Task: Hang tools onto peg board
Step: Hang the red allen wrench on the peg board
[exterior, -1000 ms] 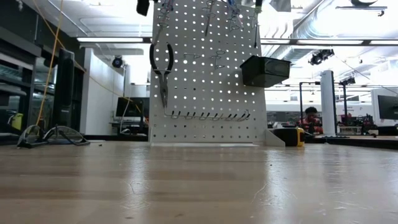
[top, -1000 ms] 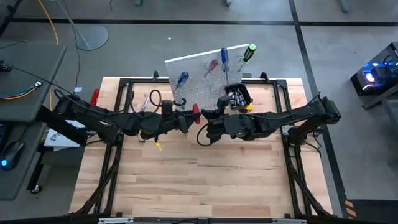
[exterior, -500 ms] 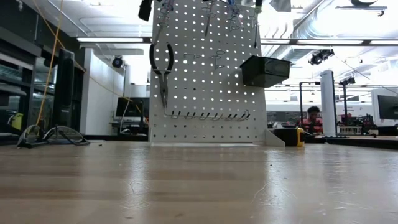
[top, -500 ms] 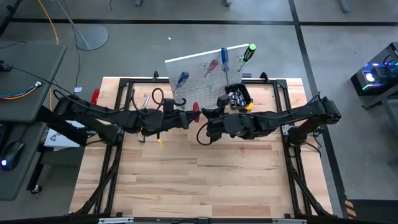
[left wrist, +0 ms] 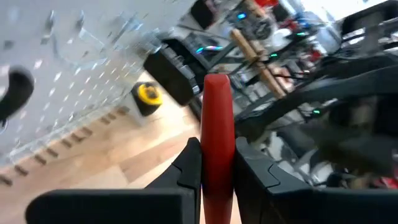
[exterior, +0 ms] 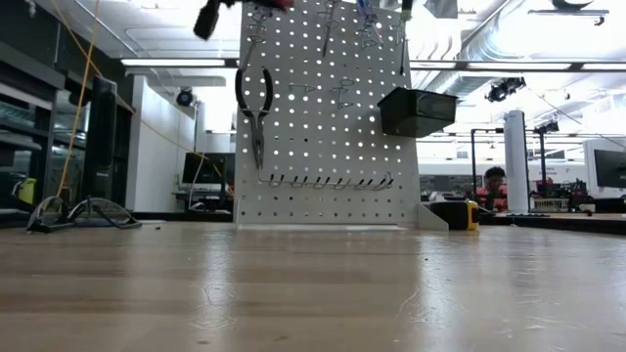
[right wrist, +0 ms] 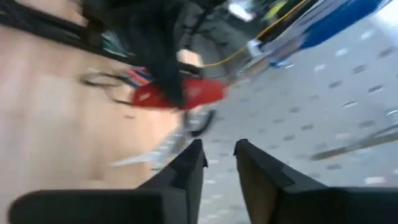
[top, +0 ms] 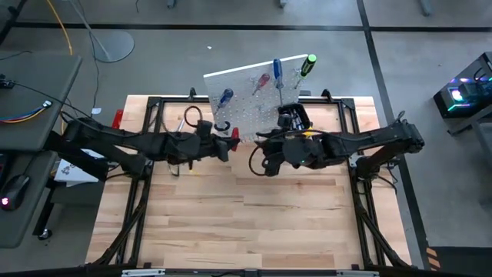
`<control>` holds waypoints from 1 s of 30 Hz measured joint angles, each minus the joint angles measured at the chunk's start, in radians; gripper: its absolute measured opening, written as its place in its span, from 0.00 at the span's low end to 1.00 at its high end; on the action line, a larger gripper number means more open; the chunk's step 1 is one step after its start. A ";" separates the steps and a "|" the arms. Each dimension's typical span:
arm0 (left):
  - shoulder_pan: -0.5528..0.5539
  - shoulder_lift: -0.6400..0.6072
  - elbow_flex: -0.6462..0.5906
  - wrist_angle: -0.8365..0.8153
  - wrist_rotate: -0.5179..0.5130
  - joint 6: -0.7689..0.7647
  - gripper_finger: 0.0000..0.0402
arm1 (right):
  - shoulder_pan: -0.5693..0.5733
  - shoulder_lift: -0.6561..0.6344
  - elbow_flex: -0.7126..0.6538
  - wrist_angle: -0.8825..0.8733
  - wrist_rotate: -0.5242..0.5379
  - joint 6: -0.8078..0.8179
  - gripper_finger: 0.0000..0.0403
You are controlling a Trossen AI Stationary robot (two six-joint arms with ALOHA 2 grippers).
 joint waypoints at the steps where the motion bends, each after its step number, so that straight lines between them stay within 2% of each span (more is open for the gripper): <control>1: 0.000 -0.013 0.002 0.001 0.011 0.028 0.11 | -0.003 -0.001 0.012 -0.031 -0.029 0.053 0.26; 3: 0.000 -0.028 0.020 -0.019 0.048 0.131 0.11 | -0.016 -0.001 0.037 -0.094 -0.118 0.162 0.31; 7: 0.001 -0.013 0.114 -0.161 0.116 0.318 0.11 | -0.063 -0.006 0.089 -0.143 -0.402 0.337 0.38; 10: 0.005 0.023 0.216 -0.312 0.172 0.461 0.11 | -0.094 -0.004 0.103 -0.137 -0.516 0.392 0.42; 14: 0.001 0.101 0.352 -0.508 0.202 0.658 0.11 | -0.128 -0.005 0.138 -0.132 -0.577 0.439 0.44; 18: -0.004 0.180 0.480 -0.617 0.201 0.855 0.11 | -0.150 -0.004 0.143 -0.120 -0.600 0.463 0.44; 25: -0.001 0.295 0.620 -0.653 0.197 1.103 0.11 | -0.138 0.005 0.144 -0.125 -0.609 0.400 0.44; 30: 0.001 0.340 0.651 -0.660 0.198 1.150 0.11 | -0.119 0.007 0.144 -0.143 -0.604 0.350 0.44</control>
